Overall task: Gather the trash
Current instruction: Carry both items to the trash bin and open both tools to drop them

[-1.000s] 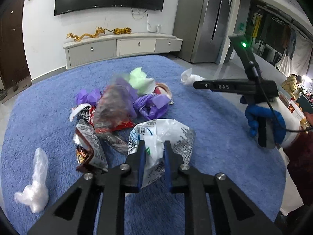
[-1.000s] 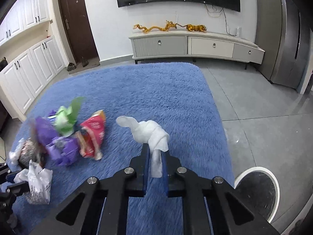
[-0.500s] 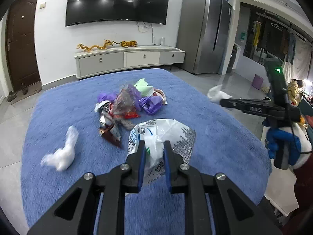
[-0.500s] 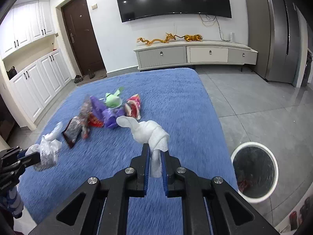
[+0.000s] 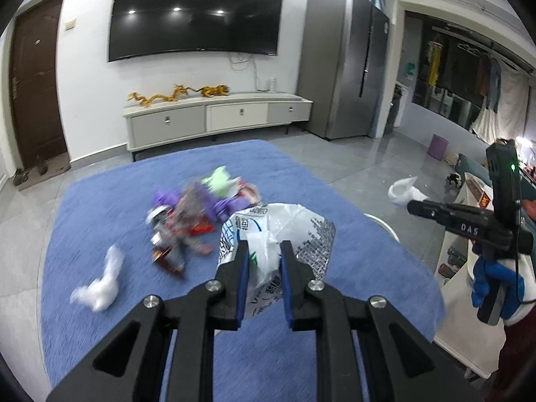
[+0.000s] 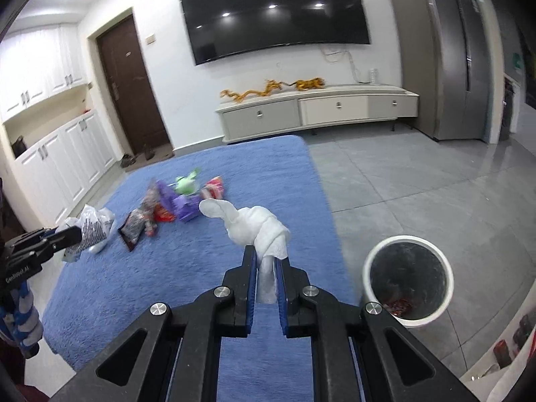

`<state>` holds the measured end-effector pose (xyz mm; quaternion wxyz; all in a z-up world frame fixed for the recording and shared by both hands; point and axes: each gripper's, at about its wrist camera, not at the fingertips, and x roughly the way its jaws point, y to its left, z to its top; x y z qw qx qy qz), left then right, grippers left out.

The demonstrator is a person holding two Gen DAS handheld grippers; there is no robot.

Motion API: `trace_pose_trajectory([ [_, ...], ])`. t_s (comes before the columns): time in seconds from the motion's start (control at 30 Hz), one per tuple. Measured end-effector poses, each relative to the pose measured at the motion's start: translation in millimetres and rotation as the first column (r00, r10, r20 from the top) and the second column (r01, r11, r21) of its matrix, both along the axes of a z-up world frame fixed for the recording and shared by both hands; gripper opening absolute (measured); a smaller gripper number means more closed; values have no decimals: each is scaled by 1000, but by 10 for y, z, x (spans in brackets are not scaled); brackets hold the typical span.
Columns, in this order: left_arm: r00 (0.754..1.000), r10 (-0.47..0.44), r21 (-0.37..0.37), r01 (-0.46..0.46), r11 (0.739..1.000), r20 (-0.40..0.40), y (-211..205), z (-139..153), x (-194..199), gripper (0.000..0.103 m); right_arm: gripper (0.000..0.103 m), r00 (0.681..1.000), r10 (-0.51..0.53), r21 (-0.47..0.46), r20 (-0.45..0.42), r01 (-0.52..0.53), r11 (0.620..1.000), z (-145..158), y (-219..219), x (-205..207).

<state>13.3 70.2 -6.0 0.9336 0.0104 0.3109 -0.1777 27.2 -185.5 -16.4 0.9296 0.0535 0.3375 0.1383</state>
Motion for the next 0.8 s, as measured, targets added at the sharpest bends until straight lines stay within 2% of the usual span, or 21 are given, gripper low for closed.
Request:
trace_pose_trajectory([
  [0.2,995,-99,28,100,995,-31,-654,68,507,16,11,989,-142,57,-40,144,988,-164,-644,121],
  [0.4,972,-214,45,219,975,-99,-1580,-56,1124,16,11,958,-266,62,-108,274,960,-430,-1287,360],
  [0.6,934,-290,37,303,952,-209,-2512,-387,1767,17,11,920,-347,71,-184,364,929,-796,-1779,725],
  [0.8,895,-321,27,345,938,-309,-3176,-812,2341,18,12,892,-379,54,-248,403,914,-1151,-2074,1119],
])
